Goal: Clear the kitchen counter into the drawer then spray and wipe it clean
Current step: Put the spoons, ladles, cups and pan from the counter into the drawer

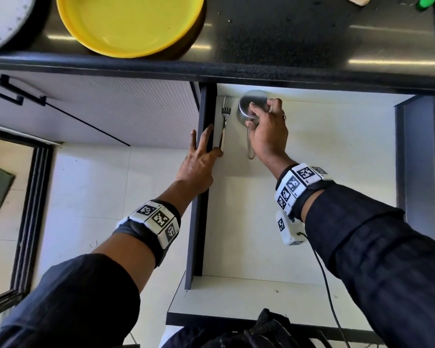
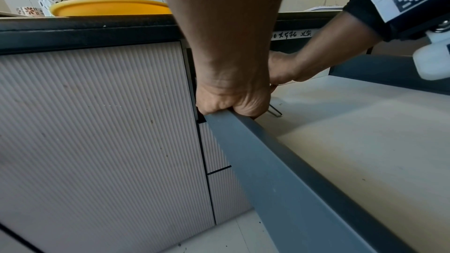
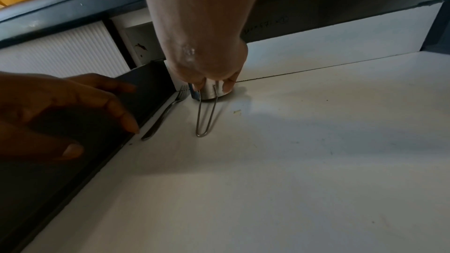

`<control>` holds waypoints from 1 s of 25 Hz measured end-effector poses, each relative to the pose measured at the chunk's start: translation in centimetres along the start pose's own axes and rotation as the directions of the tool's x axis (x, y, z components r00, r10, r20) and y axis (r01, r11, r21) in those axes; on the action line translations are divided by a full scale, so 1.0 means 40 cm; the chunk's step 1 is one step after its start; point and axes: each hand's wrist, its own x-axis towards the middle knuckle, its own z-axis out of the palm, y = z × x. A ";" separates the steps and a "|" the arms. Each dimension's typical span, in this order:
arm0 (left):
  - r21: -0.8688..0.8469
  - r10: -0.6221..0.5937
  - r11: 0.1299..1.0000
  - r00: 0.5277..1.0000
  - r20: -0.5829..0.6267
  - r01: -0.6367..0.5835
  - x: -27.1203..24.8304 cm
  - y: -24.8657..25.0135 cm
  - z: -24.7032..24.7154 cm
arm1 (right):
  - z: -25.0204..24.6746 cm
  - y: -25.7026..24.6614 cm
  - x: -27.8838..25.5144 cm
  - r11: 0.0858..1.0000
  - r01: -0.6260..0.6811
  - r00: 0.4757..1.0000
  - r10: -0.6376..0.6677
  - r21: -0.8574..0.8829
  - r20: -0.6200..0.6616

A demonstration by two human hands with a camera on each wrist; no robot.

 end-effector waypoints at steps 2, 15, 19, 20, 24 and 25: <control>0.017 0.003 1.000 1.000 -0.002 -0.003 0.002 -0.002 -0.003 | -0.001 -0.006 -0.001 1.000 0.006 1.000 -0.006 -0.022 0.008; -0.138 0.087 0.980 0.933 -0.350 -0.144 -0.112 -0.075 -0.140 | -0.168 -0.212 -0.172 0.955 0.232 0.967 -0.205 0.185 -0.153; -0.238 -0.046 0.966 0.842 -0.538 -0.099 -0.185 -0.147 -0.176 | -0.154 -0.364 -0.248 0.868 0.342 0.939 -0.298 0.360 -0.174; -0.263 -0.085 0.961 0.820 -0.567 -0.082 -0.198 -0.174 -0.194 | -0.145 -0.403 -0.261 0.859 0.334 0.943 -0.295 0.389 -0.158; -0.329 -0.151 0.940 0.759 -0.634 -0.088 -0.267 -0.327 -0.273 | -0.110 -0.545 -0.319 0.856 0.314 0.949 -0.291 0.410 -0.119; -0.323 -0.138 0.941 0.755 -0.642 -0.103 -0.285 -0.365 -0.292 | -0.103 -0.576 -0.328 0.864 0.306 0.952 -0.283 0.399 -0.118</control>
